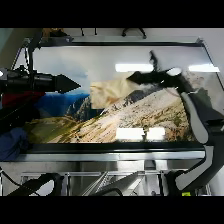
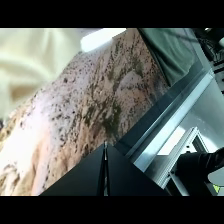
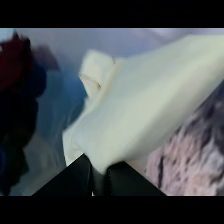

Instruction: Fold the shirts.

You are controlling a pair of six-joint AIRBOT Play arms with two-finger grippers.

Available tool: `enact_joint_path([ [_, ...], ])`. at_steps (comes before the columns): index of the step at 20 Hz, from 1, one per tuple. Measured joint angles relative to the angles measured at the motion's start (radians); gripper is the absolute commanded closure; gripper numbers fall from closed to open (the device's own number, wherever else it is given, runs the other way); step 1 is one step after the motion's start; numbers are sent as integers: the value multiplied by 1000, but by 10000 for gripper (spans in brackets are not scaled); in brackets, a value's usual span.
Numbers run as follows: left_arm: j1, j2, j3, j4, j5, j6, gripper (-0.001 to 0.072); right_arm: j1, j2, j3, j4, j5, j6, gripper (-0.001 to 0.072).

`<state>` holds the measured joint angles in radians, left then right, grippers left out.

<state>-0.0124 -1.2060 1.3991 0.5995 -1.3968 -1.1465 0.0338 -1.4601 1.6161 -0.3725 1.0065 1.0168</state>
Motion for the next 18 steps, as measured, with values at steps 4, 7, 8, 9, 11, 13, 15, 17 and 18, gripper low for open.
enact_joint_path([
  [4,0,0,0,0,0,0,692,-231,34,194,12,-21,102,690],
  [7,0,0,0,0,2,0,693,-391,40,253,-2,-41,177,690],
  [8,0,0,0,0,6,0,692,-438,41,263,-25,-50,204,690],
  [9,0,0,0,0,10,0,692,-473,41,269,-48,-58,225,690],
  [11,0,0,0,0,18,-1,692,-542,43,279,-98,-72,274,690],
  [13,0,0,0,0,26,-4,692,-594,44,283,-151,-70,348,690],
  [15,0,0,0,0,33,-4,692,-635,45,285,-211,-30,428,690],
  [17,0,0,0,0,37,-5,692,-671,48,286,-259,29,500,690],
  [18,0,0,0,0,40,-8,692,-689,51,287,-279,63,533,690],
])
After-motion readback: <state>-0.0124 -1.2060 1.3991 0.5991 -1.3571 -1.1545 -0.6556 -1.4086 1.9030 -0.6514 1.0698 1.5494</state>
